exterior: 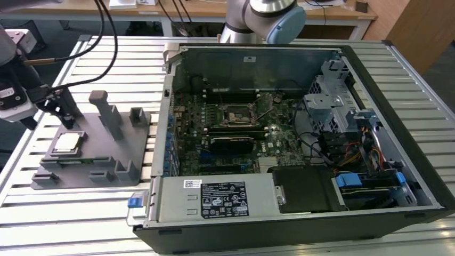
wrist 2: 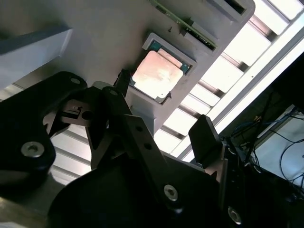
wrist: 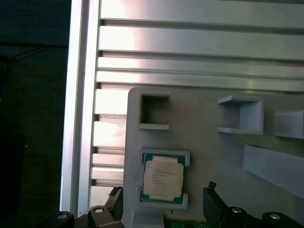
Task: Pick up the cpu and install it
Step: 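Pick up the cpu and move it towards the insertion slot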
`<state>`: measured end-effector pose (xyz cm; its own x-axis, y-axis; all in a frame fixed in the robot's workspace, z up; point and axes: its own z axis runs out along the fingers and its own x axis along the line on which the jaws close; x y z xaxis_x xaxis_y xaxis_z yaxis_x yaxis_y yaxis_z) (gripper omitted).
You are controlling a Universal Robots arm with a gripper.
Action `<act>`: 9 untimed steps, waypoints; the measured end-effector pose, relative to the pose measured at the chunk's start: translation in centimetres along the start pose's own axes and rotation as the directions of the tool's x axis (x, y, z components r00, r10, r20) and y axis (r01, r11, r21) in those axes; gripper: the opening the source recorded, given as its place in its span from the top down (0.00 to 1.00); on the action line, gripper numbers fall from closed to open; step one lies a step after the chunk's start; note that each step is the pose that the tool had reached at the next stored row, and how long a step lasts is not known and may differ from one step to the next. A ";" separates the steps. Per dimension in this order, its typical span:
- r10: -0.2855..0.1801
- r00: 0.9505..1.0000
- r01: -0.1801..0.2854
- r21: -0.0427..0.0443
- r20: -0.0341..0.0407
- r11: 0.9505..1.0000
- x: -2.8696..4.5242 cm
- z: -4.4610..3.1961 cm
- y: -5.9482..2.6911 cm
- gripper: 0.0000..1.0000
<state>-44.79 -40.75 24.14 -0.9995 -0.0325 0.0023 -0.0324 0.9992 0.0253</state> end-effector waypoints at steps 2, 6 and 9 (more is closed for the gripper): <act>0.000 1.000 0.000 0.000 0.000 1.000 -0.41 0.32 -0.02 0.24; 0.000 1.000 0.000 -0.001 0.000 1.000 -0.53 1.05 -0.05 0.24; 0.000 1.000 0.000 -0.001 0.000 1.000 -0.53 1.59 -0.06 0.24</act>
<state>-44.26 -40.76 22.55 -0.9995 -0.0322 0.0019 -0.0322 0.9991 0.0259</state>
